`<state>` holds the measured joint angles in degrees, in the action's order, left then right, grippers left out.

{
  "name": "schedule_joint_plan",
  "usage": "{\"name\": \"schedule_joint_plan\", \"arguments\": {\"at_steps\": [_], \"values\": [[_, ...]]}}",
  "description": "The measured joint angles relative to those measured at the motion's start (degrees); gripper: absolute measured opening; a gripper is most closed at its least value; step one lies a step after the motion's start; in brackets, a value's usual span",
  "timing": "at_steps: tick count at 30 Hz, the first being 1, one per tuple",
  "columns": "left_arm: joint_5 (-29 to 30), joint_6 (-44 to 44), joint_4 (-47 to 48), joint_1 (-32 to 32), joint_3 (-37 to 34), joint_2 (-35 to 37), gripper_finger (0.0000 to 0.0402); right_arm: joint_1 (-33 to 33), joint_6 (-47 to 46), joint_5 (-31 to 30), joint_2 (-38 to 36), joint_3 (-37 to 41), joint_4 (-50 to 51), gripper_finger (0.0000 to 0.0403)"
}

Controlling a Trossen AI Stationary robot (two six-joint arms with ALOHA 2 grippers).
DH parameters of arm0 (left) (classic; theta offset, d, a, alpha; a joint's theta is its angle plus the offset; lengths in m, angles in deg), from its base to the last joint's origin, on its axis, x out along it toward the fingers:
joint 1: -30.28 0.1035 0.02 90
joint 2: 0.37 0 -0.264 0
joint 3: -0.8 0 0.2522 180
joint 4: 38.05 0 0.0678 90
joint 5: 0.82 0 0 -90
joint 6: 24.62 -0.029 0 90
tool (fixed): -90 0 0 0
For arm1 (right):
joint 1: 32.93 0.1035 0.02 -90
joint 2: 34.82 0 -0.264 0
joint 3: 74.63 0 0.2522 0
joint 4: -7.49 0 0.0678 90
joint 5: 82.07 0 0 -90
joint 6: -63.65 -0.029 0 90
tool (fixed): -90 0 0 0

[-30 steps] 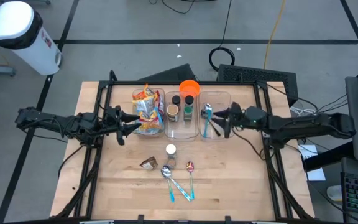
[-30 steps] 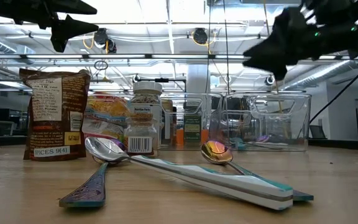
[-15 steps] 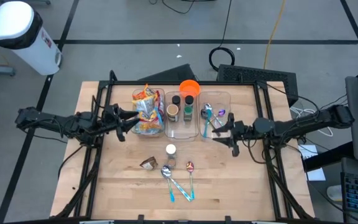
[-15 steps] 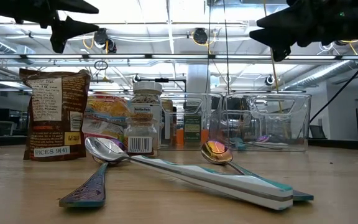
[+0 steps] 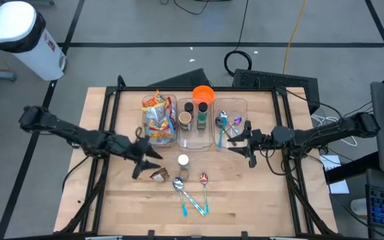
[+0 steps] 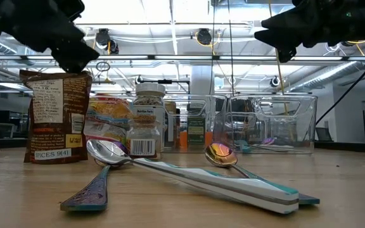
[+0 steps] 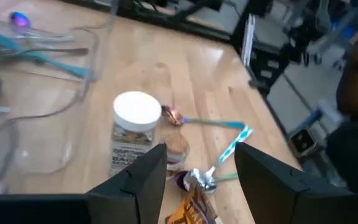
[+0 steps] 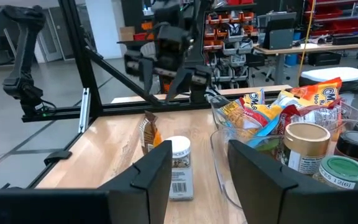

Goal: Pick & Place Food Item
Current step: Put the orange seasoning pack into the middle transparent bin

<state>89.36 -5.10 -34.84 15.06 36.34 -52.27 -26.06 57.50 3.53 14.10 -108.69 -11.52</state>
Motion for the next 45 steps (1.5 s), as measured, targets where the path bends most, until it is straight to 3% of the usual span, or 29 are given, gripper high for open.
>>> {"name": "schedule_joint_plan", "arguments": {"at_steps": [5,14,23,29,33,40,45], "values": [[0.10,-3.98,-3.24,-1.47,0.02,-6.12,0.0198,-0.02,0.00,0.00,0.00,0.00,0.03,0.0146],[0.11,-0.42,1.85,-1.53,0.02,-6.90,0.0198,-0.02,0.00,0.00,0.00,0.00,1.07,0.0144],[-0.17,13.21,7.02,-1.54,0.02,-7.78,0.0198,-0.02,0.00,0.00,0.00,-0.02,1.01,0.0144],[-0.43,16.02,8.94,-2.18,0.04,-7.77,0.0192,-0.02,0.00,0.00,0.00,-0.02,1.35,0.0144],[-3.01,16.68,7.68,-2.18,0.04,-7.52,0.0151,-0.03,0.00,0.00,0.00,-0.03,1.35,0.0144],[-5.16,14.11,5.68,-2.18,0.04,-7.23,0.0015,-0.04,0.00,0.00,0.00,-0.04,1.33,0.0144],[-4.76,11.25,5.01,-2.18,0.70,-5.99,0.0006,-0.02,0.00,0.00,0.00,-0.04,1.33,0.0144]]}}
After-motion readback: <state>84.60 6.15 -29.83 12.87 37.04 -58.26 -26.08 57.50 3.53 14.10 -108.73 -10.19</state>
